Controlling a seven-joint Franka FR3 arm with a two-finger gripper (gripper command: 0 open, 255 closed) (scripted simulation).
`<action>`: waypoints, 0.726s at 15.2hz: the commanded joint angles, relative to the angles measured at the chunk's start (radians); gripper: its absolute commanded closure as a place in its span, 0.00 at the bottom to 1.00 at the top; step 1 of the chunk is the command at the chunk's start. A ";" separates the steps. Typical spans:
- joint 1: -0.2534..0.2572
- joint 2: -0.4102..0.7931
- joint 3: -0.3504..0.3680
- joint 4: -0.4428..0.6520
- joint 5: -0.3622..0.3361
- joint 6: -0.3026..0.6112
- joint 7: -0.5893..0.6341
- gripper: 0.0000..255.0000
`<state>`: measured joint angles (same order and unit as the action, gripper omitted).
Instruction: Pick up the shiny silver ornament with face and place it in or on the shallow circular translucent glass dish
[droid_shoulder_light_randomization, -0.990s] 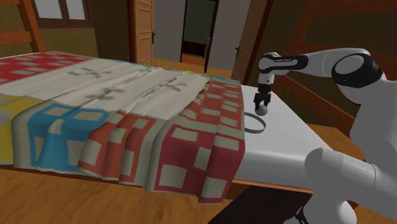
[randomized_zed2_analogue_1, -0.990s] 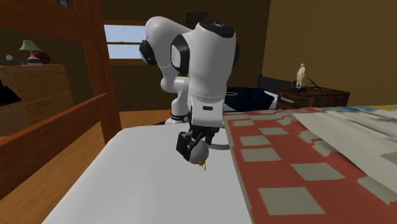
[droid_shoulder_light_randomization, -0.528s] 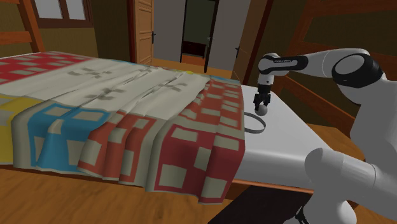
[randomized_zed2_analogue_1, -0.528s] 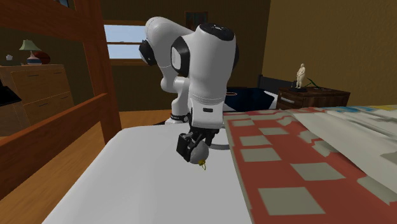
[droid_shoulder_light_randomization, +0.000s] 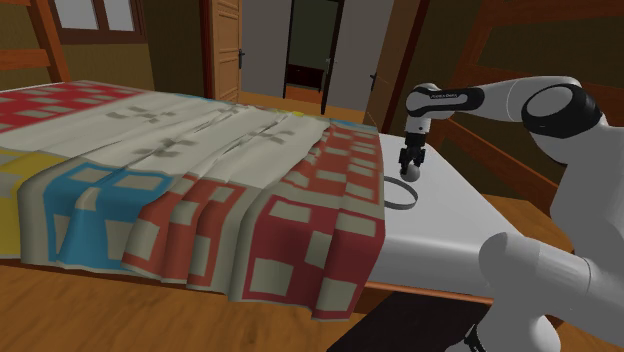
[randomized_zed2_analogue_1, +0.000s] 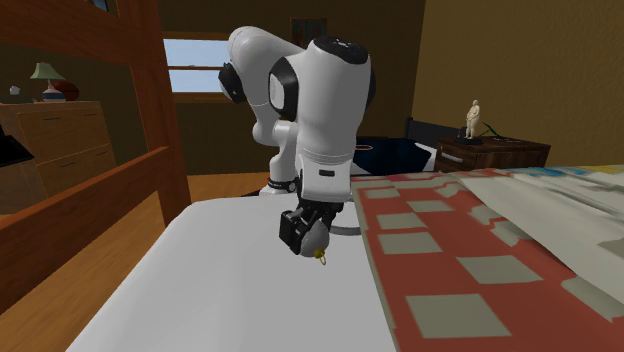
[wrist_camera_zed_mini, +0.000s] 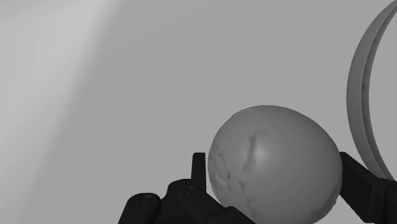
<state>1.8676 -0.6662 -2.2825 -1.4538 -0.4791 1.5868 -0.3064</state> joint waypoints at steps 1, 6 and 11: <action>0.000 0.000 0.000 0.000 0.000 0.000 0.000 1.00; 0.003 0.016 0.008 0.034 0.012 -0.043 -0.009 1.00; 0.011 0.031 0.015 0.083 0.023 -0.100 -0.019 1.00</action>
<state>1.8754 -0.6370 -2.2686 -1.3850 -0.4578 1.5013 -0.3231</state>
